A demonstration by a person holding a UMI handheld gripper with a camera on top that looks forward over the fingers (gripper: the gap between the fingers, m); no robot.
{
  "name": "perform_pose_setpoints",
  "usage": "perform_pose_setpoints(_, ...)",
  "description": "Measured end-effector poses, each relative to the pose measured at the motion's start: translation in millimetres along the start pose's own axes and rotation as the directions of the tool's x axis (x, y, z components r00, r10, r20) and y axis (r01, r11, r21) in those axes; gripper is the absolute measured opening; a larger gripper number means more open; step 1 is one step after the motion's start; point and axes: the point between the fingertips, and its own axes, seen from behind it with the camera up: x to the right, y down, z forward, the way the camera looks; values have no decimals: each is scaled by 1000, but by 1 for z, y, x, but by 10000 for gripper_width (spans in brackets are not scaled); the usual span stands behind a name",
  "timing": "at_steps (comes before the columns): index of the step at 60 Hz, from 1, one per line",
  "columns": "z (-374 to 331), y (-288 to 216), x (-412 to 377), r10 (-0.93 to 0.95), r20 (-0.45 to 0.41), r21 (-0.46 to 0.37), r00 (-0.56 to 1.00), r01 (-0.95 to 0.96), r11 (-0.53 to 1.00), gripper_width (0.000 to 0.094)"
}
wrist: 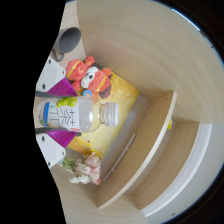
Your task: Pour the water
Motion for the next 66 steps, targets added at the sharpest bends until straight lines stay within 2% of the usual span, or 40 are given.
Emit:
perform_pose_setpoints(6,-4,37,-24,241,75,-100,968,-233,967,418)
perform_pose_setpoints(18,-6,93,-59,425,105,-209,899,-398,893,418)
perform_pose_setpoints(31,-11,121,-85,469,117,-258,875,-429,866,420)
perform_pose_setpoints(35,-12,119,-84,470,115,-231,875,-437,870,420)
perform_pose_setpoints(46,-15,120,-83,476,112,-233,872,-443,866,435)
perform_pose_setpoints(48,-15,120,-83,480,108,-237,871,-446,863,487)
perform_pose_setpoints(55,-16,124,-83,477,101,-274,873,-437,857,572)
perform_pose_setpoints(61,-26,136,-80,486,63,-331,871,-442,834,736)
perform_pose_setpoints(66,-41,142,-79,506,51,-353,861,-459,816,810)
